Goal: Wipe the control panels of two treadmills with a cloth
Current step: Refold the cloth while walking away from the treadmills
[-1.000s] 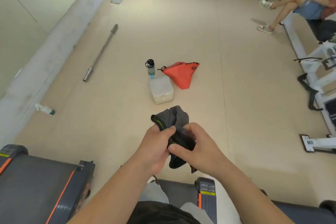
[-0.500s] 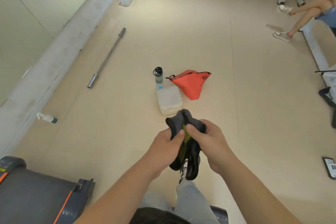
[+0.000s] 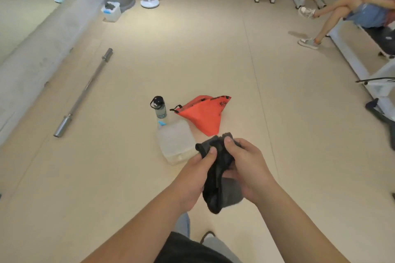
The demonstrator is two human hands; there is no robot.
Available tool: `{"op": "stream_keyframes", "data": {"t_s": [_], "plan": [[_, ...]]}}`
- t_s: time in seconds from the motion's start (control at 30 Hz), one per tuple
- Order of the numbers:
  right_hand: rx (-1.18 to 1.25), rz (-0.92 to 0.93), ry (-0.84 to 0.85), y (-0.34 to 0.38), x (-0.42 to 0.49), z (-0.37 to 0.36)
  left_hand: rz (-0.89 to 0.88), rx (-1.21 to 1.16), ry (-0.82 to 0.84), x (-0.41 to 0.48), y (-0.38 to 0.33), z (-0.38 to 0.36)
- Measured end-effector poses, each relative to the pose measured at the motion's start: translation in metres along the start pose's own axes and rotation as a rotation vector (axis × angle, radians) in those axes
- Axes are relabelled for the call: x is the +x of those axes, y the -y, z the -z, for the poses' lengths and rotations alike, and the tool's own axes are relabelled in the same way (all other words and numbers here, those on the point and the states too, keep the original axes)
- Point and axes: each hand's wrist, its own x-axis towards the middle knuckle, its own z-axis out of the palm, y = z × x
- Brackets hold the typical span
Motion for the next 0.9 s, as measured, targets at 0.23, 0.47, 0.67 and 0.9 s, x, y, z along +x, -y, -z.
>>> {"op": "stream_keyframes", "data": {"t_s": [0.23,0.47,0.67,0.9], "plan": [[-0.159,-0.001,-0.069,0.023,0.053,-0.059,0.152,0.061,-0.172,0.060,-0.056,0.046],[0.059,-0.240,0.165,0.036,0.155,-0.173,0.117,0.299,0.041,0.144,-0.109,0.200],[-0.207,-0.178,-0.220,0.028,0.261,-0.288,0.210,0.516,0.064,0.239,-0.149,0.329],[-0.055,-0.336,-0.251,-0.068,0.323,-0.269,0.466,0.143,0.265,0.319,-0.155,0.384]]}}
